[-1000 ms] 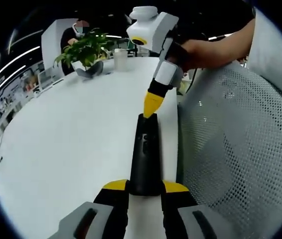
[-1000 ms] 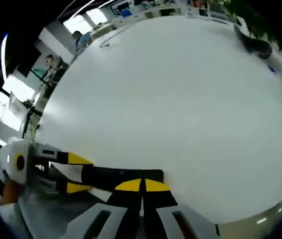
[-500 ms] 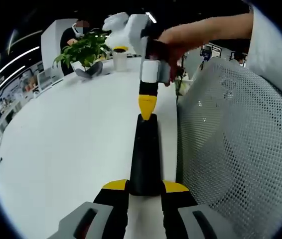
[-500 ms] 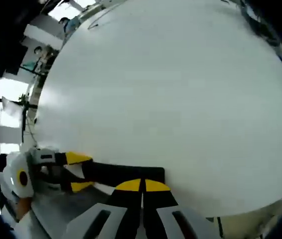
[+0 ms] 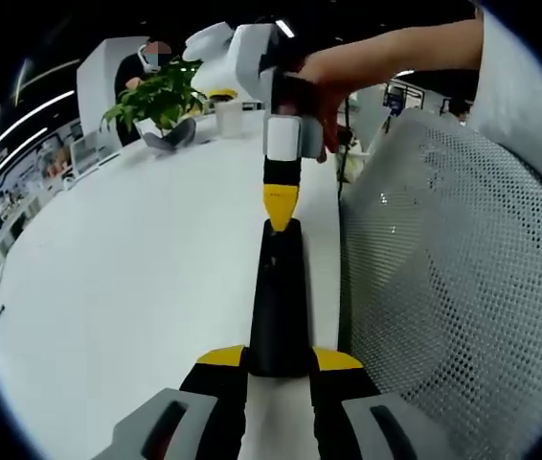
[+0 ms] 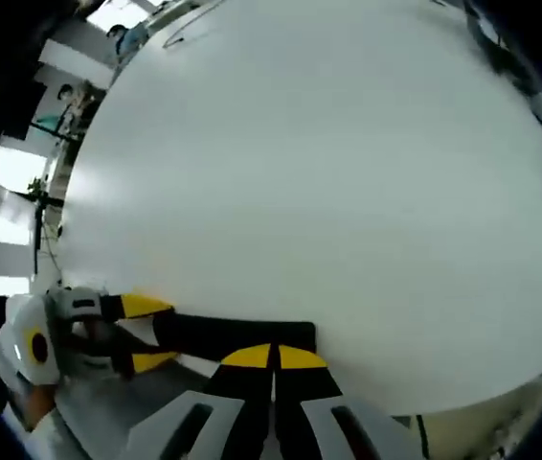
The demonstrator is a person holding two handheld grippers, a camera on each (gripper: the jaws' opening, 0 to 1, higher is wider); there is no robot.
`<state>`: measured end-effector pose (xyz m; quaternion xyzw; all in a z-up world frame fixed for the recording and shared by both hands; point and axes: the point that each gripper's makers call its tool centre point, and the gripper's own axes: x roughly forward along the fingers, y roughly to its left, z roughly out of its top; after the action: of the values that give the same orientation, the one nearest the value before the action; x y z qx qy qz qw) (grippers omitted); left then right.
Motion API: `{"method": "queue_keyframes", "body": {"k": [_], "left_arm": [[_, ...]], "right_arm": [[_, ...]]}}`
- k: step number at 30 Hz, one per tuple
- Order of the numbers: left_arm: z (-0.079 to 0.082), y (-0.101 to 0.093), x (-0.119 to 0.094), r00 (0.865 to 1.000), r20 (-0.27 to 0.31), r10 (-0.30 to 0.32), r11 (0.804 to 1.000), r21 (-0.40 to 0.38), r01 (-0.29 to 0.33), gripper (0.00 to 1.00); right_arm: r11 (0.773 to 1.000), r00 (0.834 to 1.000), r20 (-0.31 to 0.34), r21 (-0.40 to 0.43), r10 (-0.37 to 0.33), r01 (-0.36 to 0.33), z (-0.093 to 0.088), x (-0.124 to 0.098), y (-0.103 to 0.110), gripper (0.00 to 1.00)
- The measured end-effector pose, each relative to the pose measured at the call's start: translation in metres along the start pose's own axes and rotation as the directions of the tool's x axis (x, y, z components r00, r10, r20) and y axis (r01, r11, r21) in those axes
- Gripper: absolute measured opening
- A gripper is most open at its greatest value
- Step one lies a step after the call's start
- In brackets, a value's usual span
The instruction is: Press the specified remote control buttons in sequence, fully releasing each button before pressing the next.
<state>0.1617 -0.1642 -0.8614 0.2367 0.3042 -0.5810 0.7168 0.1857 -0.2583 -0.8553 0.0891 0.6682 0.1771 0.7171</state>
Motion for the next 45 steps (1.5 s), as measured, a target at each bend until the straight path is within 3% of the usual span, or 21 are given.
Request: {"method": "queue_keyframes", "body": {"k": [3,7,11,12,17,18,21,22,24,25,27,31,37,45], "left_arm": [[0.0,0.0,0.0,1.0,-0.002,0.001,1.0,-0.001,-0.001,0.24],[0.0,0.0,0.0,1.0,-0.004,0.007,1.0,-0.015,-0.007,0.24],[0.0,0.0,0.001,1.0,-0.016,0.012,1.0,-0.024,-0.013,0.24],[0.0,0.0,0.0,1.0,-0.016,0.011,1.0,-0.026,-0.011,0.24],[0.0,0.0,0.0,1.0,-0.026,0.006,1.0,-0.002,-0.006,0.24],[0.0,0.0,0.0,1.0,-0.026,0.006,1.0,-0.001,-0.006,0.24],[0.0,0.0,0.001,0.999,-0.042,0.01,1.0,0.001,-0.01,0.24],[0.0,0.0,0.001,0.999,-0.043,0.01,1.0,0.0,-0.01,0.24],[0.0,0.0,0.0,0.999,-0.041,0.008,1.0,-0.001,-0.008,0.24],[0.0,0.0,0.0,0.999,-0.04,0.006,1.0,0.0,-0.006,0.24],[0.0,0.0,0.0,0.999,-0.041,0.005,1.0,0.003,-0.005,0.24],[0.0,0.0,0.0,0.999,-0.041,0.002,1.0,0.006,-0.001,0.24],[0.0,-0.002,0.001,0.999,-0.039,-0.012,1.0,0.01,0.013,0.24],[0.0,-0.002,0.001,0.999,-0.033,-0.015,1.0,0.017,0.015,0.24]], "right_arm": [[0.999,0.999,0.028,0.034,-0.033,0.032,0.002,0.001,-0.001,0.0],[0.992,0.994,-0.016,-0.055,-0.111,0.109,0.002,0.002,0.0,0.0],[0.991,0.996,-0.022,-0.105,-0.091,0.089,0.002,0.002,0.001,0.0],[0.982,0.998,-0.023,-0.181,-0.062,0.057,0.001,0.002,0.002,0.0],[0.967,0.998,0.057,-0.254,-0.02,0.033,0.0,0.001,0.004,0.0],[0.972,0.996,0.083,-0.233,-0.019,0.038,0.0,0.001,0.003,0.0],[0.982,0.984,0.18,-0.19,0.009,0.025,0.001,0.0,0.002,0.0],[0.985,0.971,0.237,-0.172,0.032,0.009,0.001,-0.001,0.002,0.0],[0.984,0.963,0.264,-0.176,0.048,-0.001,0.0,-0.002,0.002,0.0],[0.988,0.973,0.23,-0.157,0.035,0.002,0.001,-0.001,0.002,0.0],[0.981,0.977,0.212,-0.193,0.029,0.013,0.002,-0.001,0.003,0.0],[0.982,0.973,0.228,-0.189,0.019,0.026,0.002,-0.001,0.003,0.0],[0.989,0.972,0.199,-0.11,0.122,-0.101,-0.002,-0.003,0.013,0.0],[0.988,0.976,0.191,-0.129,0.109,-0.085,-0.002,0.003,0.013,0.0]]}}
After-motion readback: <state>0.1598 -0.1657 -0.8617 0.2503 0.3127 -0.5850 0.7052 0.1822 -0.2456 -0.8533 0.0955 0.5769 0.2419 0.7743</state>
